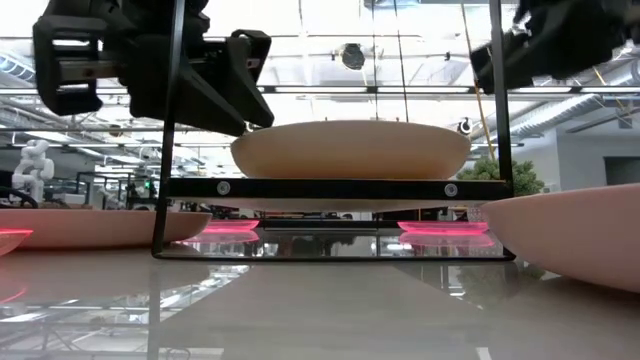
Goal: Place and stack plates onto a shelf
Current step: Put the brown plate on the shelf, then put the right pink plate on the shelf
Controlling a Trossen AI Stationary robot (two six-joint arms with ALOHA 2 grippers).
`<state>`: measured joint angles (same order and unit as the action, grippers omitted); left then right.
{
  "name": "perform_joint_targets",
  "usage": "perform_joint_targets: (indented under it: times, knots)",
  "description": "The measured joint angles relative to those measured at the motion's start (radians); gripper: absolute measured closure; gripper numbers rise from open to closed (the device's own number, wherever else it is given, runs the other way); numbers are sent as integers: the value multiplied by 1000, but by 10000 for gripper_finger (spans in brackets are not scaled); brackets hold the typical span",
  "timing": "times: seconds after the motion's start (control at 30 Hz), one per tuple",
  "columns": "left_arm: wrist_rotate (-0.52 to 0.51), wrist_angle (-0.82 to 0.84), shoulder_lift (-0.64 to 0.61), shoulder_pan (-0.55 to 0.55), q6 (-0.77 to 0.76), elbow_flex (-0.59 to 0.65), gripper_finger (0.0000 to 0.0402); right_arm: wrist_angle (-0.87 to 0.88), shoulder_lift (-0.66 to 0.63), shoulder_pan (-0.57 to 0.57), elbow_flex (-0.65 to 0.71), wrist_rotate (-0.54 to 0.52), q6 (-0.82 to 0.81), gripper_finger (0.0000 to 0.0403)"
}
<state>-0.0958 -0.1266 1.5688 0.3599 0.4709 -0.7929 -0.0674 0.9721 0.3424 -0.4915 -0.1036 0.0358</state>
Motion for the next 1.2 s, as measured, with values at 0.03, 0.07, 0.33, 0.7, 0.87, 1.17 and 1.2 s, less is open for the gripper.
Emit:
perform_joint_targets:
  times: [0.03, 0.07, 0.33, 0.7, 0.87, 1.17, 1.2]
  knots:
    - [-20, 0, 0, 0, 0, 0, 256, -18, 2, 0, 20, 0, 4, 291]
    - [-35, 2, 0, 0, 10, 0, 256, -39, 6, 0, 38, 0, 8, 299]
    - [-80, 25, -13, 5, 63, -1, 256, -201, 72, 0, 133, 1, 6, 368]
    - [-203, 238, -181, 20, 0, -1, 256, -331, 209, -12, 139, -3, 29, 401]
    - [-261, 339, -239, 21, -106, -1, 256, -394, 270, -37, 139, -2, 40, 402]
    - [-431, 481, -256, 11, -344, 0, 256, -480, 326, -47, 138, 55, 89, 403]
    - [-431, 490, -255, 8, -363, 0, 256, -475, 320, -47, 138, 54, 89, 403]
